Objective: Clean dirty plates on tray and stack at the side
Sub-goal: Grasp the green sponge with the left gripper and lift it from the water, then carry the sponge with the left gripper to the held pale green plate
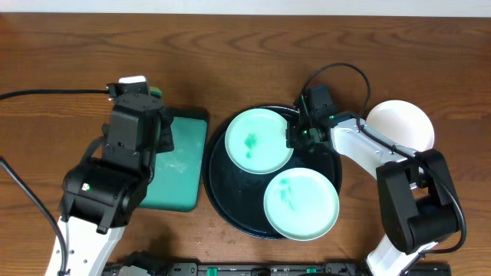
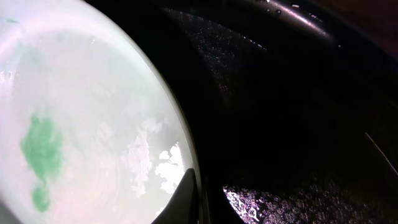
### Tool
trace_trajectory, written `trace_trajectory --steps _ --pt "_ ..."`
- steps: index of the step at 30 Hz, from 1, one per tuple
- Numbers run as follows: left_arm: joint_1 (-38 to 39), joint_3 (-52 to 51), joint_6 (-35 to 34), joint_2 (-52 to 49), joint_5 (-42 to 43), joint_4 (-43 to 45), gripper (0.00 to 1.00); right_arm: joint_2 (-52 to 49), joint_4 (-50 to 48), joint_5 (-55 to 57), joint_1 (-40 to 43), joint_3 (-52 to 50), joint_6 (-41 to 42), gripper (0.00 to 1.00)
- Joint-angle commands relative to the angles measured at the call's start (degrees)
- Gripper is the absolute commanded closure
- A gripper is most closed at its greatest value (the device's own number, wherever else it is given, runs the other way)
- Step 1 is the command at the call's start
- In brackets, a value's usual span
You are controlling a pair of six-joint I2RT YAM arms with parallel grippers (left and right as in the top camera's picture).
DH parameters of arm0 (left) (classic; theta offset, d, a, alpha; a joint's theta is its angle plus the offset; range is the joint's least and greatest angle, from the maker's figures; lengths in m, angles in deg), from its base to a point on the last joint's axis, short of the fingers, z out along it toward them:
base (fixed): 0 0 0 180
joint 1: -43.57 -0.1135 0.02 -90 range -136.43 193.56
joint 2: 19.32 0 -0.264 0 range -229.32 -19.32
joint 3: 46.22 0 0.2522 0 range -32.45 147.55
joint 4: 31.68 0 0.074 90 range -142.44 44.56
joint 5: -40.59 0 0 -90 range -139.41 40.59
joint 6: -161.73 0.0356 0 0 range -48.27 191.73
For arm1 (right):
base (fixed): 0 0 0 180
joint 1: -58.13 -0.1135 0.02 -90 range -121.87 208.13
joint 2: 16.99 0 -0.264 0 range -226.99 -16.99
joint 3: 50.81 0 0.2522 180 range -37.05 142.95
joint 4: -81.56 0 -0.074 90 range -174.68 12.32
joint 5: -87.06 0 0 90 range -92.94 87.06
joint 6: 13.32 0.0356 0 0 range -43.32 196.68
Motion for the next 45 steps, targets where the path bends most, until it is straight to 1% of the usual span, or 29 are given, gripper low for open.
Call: trace_trajectory --steps 1,6,10,18,21,27,28,29,33,37,41,45 --pt "0.2 0.3 0.9 -1.2 -1.4 0.2 0.93 -1.9 0.6 0.9 -0.4 -0.4 0.0 0.99" --pt "0.2 0.3 -1.4 -4.3 -1.4 -1.1 0.93 -1.9 0.4 0.9 -0.4 -0.4 0.1 0.99" --pt "0.2 0.3 -7.1 -9.9 -1.3 -4.4 0.93 -1.9 0.4 0.9 -0.4 -0.4 0.1 0.99" --pt "0.2 0.3 -7.2 -23.0 7.3 -5.2 0.93 -1.9 0.6 0.9 -0.4 -0.4 0.2 0.99" --pt "0.2 0.3 -7.2 -25.8 13.2 -4.5 0.93 -1.9 0.9 0.9 -0.4 -0.4 0.1 0.99" --pt "0.3 0.3 -6.6 -26.9 33.4 2.8 0.93 -1.9 0.7 0.9 -0.4 -0.4 0.1 0.99" --pt "0.7 0.3 -6.9 -26.9 35.3 3.9 0.93 -1.9 0.8 0.9 -0.4 -0.4 0.1 0.99" --pt "1.7 0.3 -8.4 -27.2 35.7 5.0 0.93 -1.9 0.8 0.8 -0.4 -0.4 0.1 0.99" --pt "5.0 0.3 -9.7 -29.6 35.5 7.2 0.93 -1.9 0.8 0.0 -0.4 -0.4 0.1 0.99" --pt "8.0 0.3 -11.1 -34.8 34.9 10.4 0.93 -1.9 0.9 0.0 -0.4 -0.4 0.1 0.99" --pt "9.4 0.4 -12.0 -40.1 33.4 13.8 0.93 -1.9 0.9 0.0 -0.4 -0.4 0.1 0.99" --pt "9.6 0.8 -12.9 -44.3 28.3 14.7 0.93 -1.9 1.1 0.1 -0.4 -0.4 0.1 0.99"
